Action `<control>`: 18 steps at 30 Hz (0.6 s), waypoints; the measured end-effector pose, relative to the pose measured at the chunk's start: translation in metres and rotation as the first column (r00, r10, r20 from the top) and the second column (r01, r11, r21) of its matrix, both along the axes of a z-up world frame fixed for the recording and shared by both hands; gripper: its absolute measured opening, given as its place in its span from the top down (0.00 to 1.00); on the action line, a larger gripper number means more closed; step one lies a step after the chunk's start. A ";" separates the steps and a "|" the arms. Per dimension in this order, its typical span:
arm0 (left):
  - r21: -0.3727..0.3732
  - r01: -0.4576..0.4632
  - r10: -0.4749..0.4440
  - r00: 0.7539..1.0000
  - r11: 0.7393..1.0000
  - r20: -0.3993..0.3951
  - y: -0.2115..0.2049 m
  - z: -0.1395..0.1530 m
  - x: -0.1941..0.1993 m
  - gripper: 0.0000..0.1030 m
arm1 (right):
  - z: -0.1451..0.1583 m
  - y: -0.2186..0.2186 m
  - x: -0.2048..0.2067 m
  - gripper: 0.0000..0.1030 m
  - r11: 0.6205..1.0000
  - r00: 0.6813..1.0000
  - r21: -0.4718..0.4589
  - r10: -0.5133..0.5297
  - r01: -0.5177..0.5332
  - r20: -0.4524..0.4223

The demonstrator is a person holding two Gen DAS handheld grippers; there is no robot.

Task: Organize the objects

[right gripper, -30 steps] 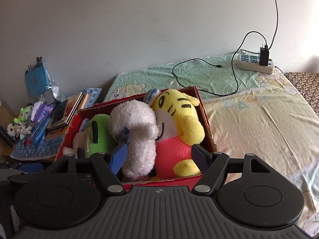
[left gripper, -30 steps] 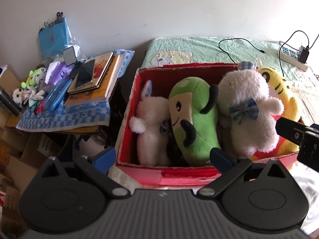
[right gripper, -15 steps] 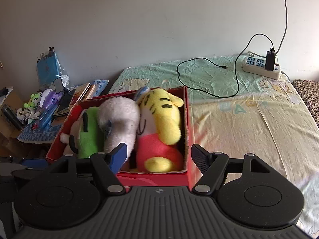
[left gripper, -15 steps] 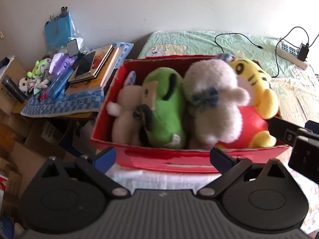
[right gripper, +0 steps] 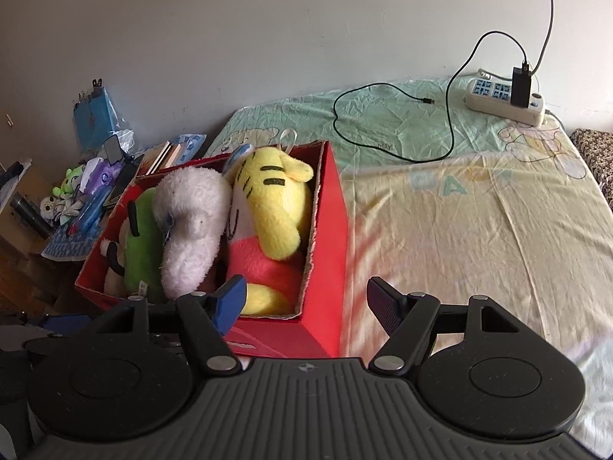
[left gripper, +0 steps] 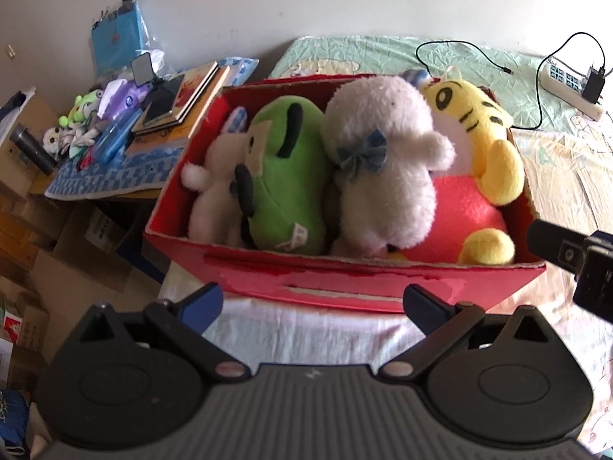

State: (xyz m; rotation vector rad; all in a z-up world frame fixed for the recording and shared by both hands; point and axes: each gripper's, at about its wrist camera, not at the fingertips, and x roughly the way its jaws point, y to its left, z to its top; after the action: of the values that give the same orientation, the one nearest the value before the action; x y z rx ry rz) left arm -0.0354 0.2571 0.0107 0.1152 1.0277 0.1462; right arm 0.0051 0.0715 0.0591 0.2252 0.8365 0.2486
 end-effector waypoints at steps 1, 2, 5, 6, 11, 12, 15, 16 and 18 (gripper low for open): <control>-0.001 0.007 -0.007 1.000 1.000 0.000 0.003 0.001 0.002 0.02 | 0.000 0.002 0.001 0.31 1.000 1.000 0.004 0.000 0.000 -0.004; -0.001 0.016 -0.016 1.000 1.000 0.001 0.006 0.002 0.004 0.02 | 0.001 0.006 0.002 0.31 1.000 1.000 0.006 -0.003 0.003 -0.004; 0.000 0.049 -0.049 0.999 0.999 -0.001 0.020 0.003 0.013 0.02 | 0.003 0.018 0.006 0.31 0.999 0.999 0.003 -0.042 0.042 -0.003; -0.006 0.057 -0.057 0.998 0.998 -0.002 0.025 0.005 0.016 0.02 | 0.004 0.023 0.006 0.31 0.999 0.999 0.009 -0.041 0.041 -0.006; -0.021 0.107 -0.107 0.994 0.994 0.010 0.049 0.005 0.031 0.02 | 0.005 0.044 0.009 0.32 0.996 0.996 0.024 -0.084 0.083 0.003; -0.018 0.122 -0.122 0.992 0.992 0.015 0.053 0.005 0.032 0.02 | 0.005 0.048 0.010 0.32 0.996 0.996 0.027 -0.090 0.090 0.004; -0.010 0.150 -0.150 0.988 0.989 0.027 0.062 0.004 0.039 0.02 | 0.003 0.058 0.011 0.32 0.994 0.994 0.025 -0.111 0.110 0.009; -0.015 0.159 -0.159 0.987 0.987 0.025 0.065 0.003 0.042 0.02 | 0.002 0.060 0.012 0.33 0.992 0.993 0.028 -0.120 0.120 0.007; -0.013 0.173 -0.173 0.985 0.985 0.021 0.068 0.002 0.047 0.02 | 0.002 0.064 0.013 0.33 0.990 0.991 0.034 -0.136 0.136 -0.001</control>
State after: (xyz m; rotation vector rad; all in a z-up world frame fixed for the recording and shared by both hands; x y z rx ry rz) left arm 0.0114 0.3253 0.0132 0.1884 0.9942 -0.0187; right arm 0.0180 0.1353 0.0615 0.3131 0.8126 0.1351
